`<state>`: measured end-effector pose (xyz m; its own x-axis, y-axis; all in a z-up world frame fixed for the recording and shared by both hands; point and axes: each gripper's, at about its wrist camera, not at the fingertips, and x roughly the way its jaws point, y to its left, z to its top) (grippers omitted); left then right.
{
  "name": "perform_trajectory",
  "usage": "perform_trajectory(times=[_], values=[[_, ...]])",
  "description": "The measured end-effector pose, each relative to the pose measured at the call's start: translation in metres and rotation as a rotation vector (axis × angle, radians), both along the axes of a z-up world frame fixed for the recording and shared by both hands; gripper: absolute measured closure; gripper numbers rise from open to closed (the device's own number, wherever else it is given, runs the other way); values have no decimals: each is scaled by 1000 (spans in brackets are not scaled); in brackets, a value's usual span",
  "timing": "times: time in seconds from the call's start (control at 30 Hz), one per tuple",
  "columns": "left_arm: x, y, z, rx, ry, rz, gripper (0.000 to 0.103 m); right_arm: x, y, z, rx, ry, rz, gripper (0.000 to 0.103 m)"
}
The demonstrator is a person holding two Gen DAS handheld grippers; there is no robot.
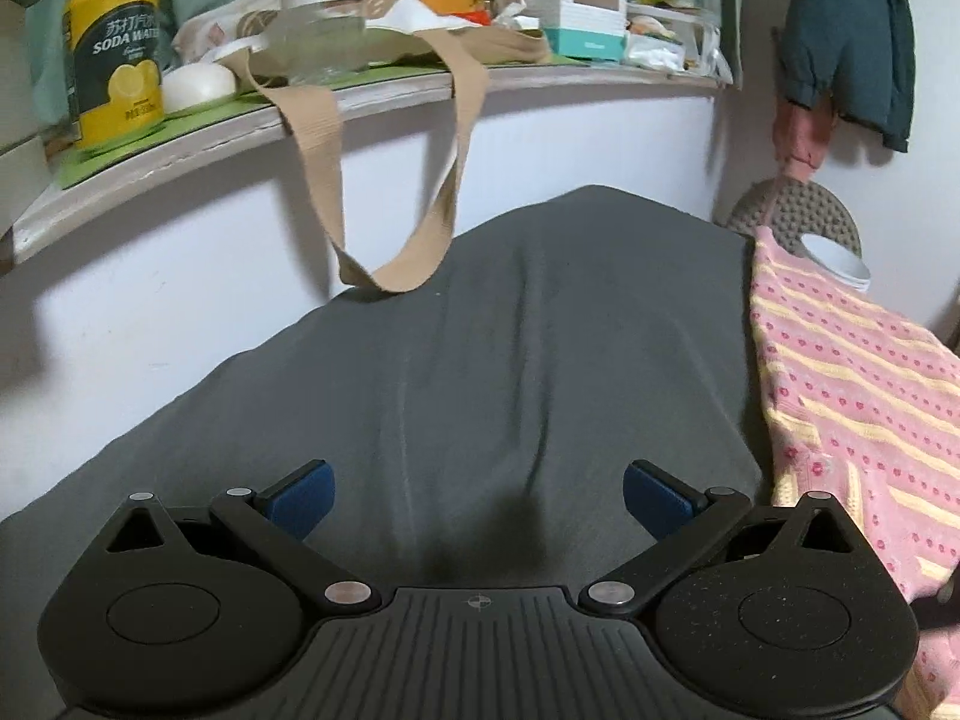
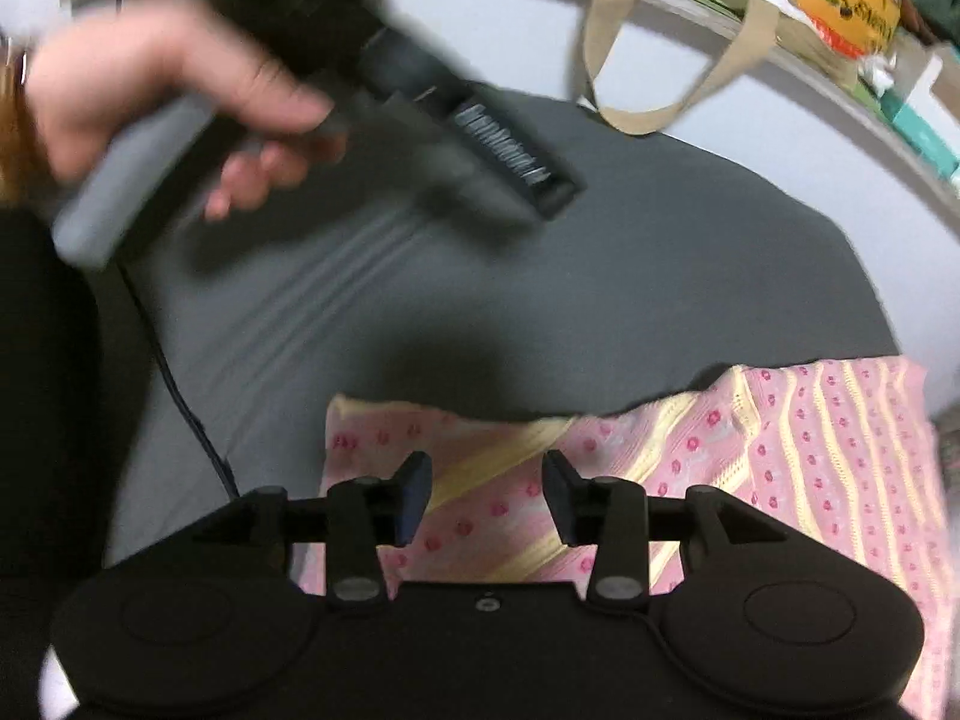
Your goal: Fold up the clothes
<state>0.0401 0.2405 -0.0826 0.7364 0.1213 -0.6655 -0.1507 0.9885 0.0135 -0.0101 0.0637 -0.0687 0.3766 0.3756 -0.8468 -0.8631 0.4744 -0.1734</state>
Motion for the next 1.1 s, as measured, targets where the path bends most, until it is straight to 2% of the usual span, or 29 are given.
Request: perform_trajectory(times=[0.07,0.13,0.23,0.3,0.37,0.47,0.57,0.67,0.77,0.8,0.87,0.9,1.0,1.03,1.1], values=[[-1,-6,0,27,-1,-31,0,-7,6,-8,-17,-15,-12,63],[-1,-11,2,48,-3,-50,0,2,6,-19,14,29,-60,63],[-1,-13,3,54,-2,-52,0,16,10,-27,118,64,-119,63],[-1,-11,3,48,2,-46,0,26,7,-27,191,121,-167,61],[0,-9,2,49,4,-38,0,26,4,-23,185,122,-165,61],[0,-6,0,47,8,-26,0,5,-1,-8,131,52,-115,61],[1,-5,0,42,6,-19,0,-32,-2,-5,69,3,-34,56],[1,-11,0,62,5,-38,0,-64,5,-19,-58,-120,20,55],[1,-16,0,88,7,-63,0,-82,13,-36,-133,-262,54,49],[0,-17,1,94,7,-66,0,-84,15,-40,-138,-290,50,44],[0,-17,1,100,12,-66,0,-81,14,-41,-115,-310,18,45],[0,-16,1,97,12,-64,0,-79,14,-42,-104,-320,2,46],[-1,-14,3,91,10,-54,0,-74,13,-44,-71,-351,-46,67],[-1,-14,3,92,11,-53,0,-73,13,-45,-62,-359,-59,87],[-2,-15,3,98,11,-58,0,-72,12,-46,-44,-369,-70,91]])
